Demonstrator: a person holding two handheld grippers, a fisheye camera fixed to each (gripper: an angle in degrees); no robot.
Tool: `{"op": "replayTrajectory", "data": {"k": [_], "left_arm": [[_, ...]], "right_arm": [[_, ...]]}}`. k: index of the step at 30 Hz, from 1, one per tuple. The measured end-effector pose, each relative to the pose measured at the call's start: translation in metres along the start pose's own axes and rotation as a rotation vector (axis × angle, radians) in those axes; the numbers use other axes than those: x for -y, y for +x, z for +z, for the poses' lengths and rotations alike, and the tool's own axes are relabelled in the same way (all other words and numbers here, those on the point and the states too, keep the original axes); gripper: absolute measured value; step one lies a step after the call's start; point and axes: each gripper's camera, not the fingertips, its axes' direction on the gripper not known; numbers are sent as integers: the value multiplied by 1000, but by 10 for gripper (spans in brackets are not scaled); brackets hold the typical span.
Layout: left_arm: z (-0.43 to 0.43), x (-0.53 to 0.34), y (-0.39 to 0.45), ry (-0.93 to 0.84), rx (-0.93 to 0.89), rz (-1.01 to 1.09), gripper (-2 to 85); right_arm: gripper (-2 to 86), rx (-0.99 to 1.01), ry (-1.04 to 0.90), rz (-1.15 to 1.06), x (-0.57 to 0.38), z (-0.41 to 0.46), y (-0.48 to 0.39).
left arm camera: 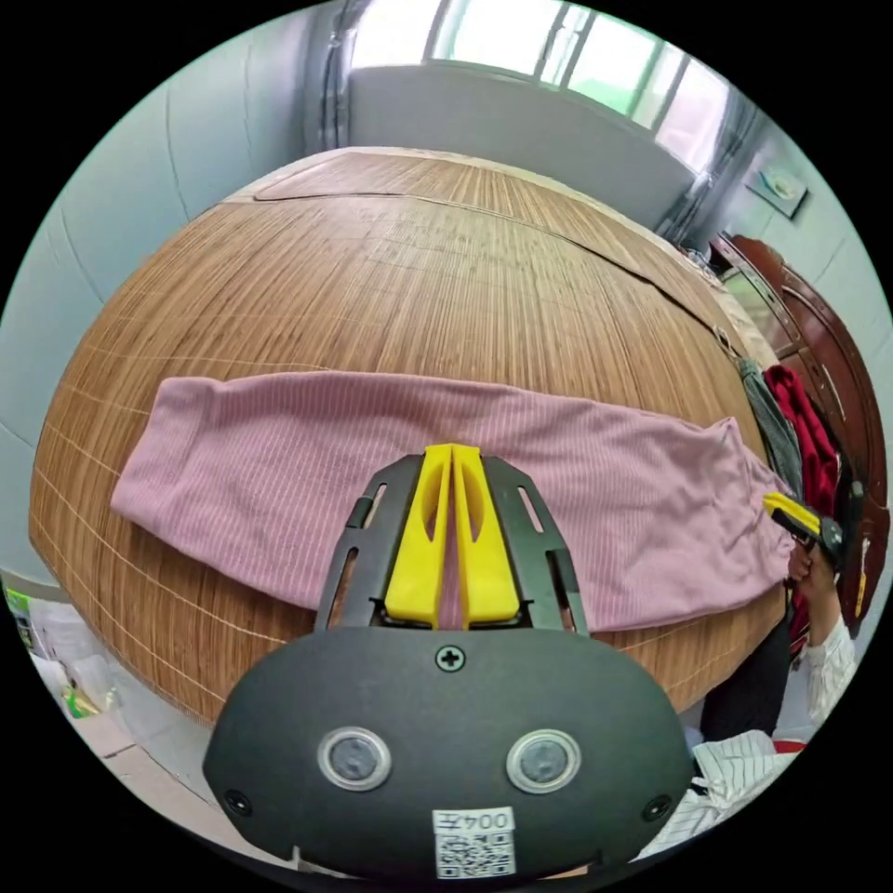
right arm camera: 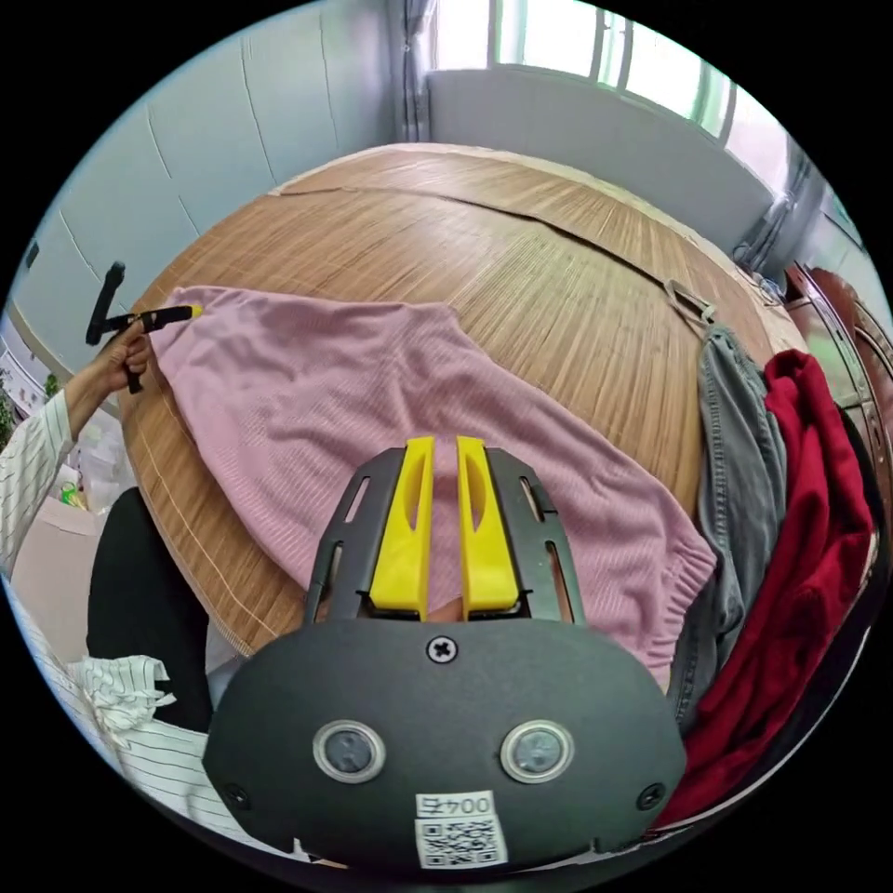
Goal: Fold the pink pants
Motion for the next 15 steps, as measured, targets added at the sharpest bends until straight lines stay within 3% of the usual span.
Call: {"op": "replayTrajectory", "data": {"k": [4,6,15], "left_arm": [[-24,-5,11,27,-66,7,2],[-16,-9,15,-10,-82,-1,2],[-4,-8,20,-58,-76,-98,2]], "right_arm": [[81,29,4,204,-102,-50,88],[100,182,78,464,-185,-72,151],[125,295,166,772,-342,-52,197]]}}
